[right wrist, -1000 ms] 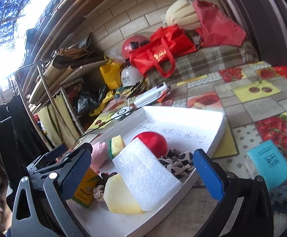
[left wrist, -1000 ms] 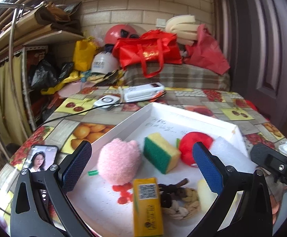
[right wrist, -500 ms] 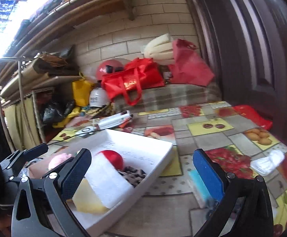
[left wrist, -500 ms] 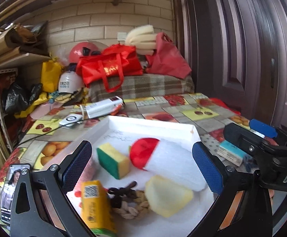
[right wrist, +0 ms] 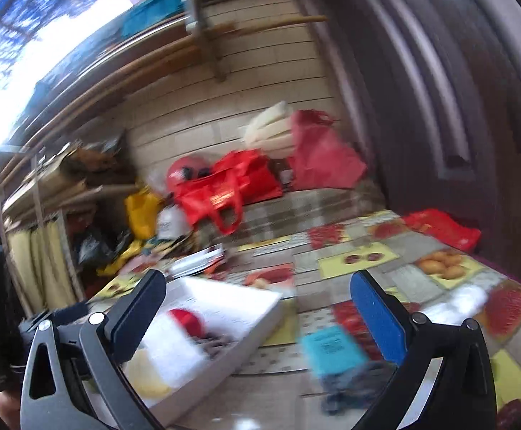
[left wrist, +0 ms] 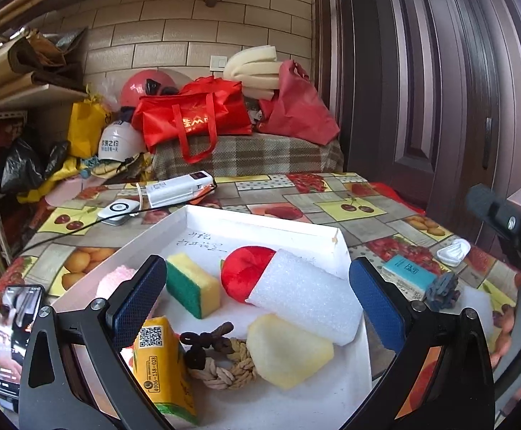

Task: Organize soft objects
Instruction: 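Grasp the grey-blue hair tie bundle with the left tool while the right tool grasps another white foam block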

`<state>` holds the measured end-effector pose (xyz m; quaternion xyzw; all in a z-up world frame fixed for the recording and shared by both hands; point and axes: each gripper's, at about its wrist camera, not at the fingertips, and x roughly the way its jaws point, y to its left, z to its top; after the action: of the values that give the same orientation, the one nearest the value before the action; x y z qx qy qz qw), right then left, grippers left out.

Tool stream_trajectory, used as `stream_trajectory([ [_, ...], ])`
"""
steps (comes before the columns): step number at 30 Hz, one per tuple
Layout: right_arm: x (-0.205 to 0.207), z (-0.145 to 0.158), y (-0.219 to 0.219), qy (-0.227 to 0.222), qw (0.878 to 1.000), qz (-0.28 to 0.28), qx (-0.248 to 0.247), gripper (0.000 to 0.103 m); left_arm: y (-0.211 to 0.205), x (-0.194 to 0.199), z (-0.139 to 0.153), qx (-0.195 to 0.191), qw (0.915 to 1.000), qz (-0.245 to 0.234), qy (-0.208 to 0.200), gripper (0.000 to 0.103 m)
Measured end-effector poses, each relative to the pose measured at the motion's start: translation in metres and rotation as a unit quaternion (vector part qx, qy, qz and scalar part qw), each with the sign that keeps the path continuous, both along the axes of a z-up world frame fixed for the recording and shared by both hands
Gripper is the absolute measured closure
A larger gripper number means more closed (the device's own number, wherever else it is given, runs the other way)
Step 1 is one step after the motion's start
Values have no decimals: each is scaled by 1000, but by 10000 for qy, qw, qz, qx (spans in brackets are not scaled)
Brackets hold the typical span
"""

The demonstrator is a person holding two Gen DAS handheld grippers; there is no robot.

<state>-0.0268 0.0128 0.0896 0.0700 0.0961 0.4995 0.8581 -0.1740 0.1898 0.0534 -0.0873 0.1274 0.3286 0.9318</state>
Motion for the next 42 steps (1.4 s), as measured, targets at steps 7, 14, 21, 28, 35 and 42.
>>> stream_trajectory([
  [7,70,-3,-43,377,9943,-559,-822,0,-19,7,3,188,9988,-450,7,0],
  [14,72,-18,-59,740,9751,267,-2073,0,-47,33,1,186,9921,-1163,429,0],
  [21,35,-52,-16,-61,9205,863,-3811,0,-65,45,1,268,9878,-1412,600,0],
  [28,52,-70,-7,364,8963,1066,-4289,9,-65,52,-2,197,9873,-1394,738,0],
  [35,67,-69,-46,314,9054,808,-4157,10,-84,85,-9,-163,9726,-2025,1131,0],
  [42,110,-61,-77,1250,9297,624,-3408,10,-121,165,-16,286,9571,-2255,1794,0],
])
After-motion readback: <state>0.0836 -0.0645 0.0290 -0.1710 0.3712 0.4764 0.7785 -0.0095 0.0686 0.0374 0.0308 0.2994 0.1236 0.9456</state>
